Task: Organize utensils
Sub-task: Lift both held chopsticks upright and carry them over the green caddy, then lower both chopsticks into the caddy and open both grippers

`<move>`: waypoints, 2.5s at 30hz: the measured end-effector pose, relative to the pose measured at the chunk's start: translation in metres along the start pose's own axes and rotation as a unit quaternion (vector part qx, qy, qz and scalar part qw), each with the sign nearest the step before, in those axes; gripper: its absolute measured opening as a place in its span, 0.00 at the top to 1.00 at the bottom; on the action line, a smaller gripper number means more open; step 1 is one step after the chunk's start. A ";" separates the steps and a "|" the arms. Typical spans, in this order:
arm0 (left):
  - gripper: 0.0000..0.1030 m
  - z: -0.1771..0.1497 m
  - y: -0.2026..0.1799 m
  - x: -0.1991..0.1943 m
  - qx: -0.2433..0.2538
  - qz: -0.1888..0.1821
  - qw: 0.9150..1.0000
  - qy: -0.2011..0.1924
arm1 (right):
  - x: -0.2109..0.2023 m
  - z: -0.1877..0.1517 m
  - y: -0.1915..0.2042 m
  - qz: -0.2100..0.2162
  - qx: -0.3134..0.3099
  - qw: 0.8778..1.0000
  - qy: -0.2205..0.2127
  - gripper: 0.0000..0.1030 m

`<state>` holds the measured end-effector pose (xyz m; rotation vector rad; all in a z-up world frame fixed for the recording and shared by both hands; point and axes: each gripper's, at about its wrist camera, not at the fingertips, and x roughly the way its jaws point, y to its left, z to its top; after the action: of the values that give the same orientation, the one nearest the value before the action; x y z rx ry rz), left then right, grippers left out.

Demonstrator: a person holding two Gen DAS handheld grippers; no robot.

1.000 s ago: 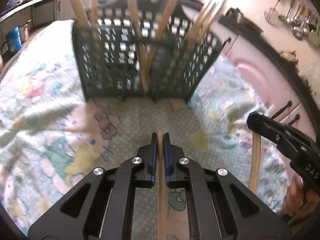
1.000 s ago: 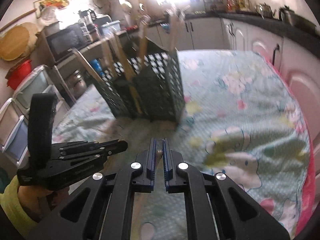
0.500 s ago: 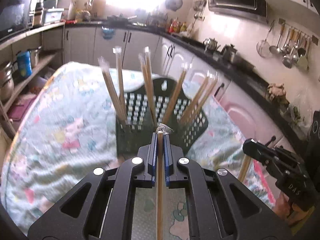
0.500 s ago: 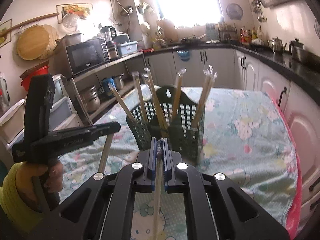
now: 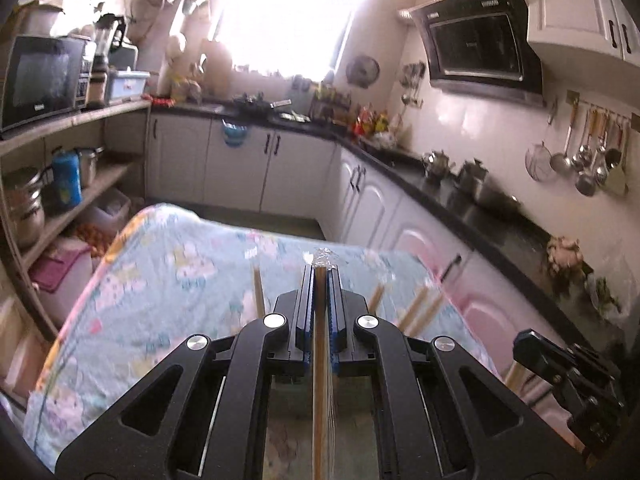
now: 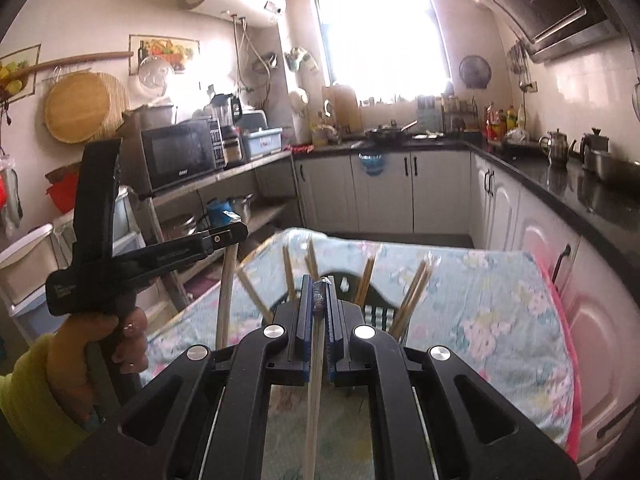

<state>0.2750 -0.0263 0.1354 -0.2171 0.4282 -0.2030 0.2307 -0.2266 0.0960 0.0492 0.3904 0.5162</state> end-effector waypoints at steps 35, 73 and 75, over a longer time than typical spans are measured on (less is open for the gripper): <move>0.98 0.022 -0.009 0.096 0.035 0.097 0.990 -0.095 | 0.093 0.058 -0.069 -0.051 0.024 0.993 -0.106 0.94; 0.66 -0.019 0.021 0.072 0.017 0.044 0.998 -0.039 | 0.100 -0.022 -0.065 -0.038 0.033 0.999 -0.012 0.84; 0.62 -0.020 0.022 0.069 0.009 0.039 0.999 -0.032 | 0.094 -0.024 -0.065 -0.041 0.034 0.999 -0.010 0.83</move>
<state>0.3312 -0.0252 0.0858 -0.1893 0.3695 -0.1234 0.3272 -0.2383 0.0312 0.1045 0.3885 0.4214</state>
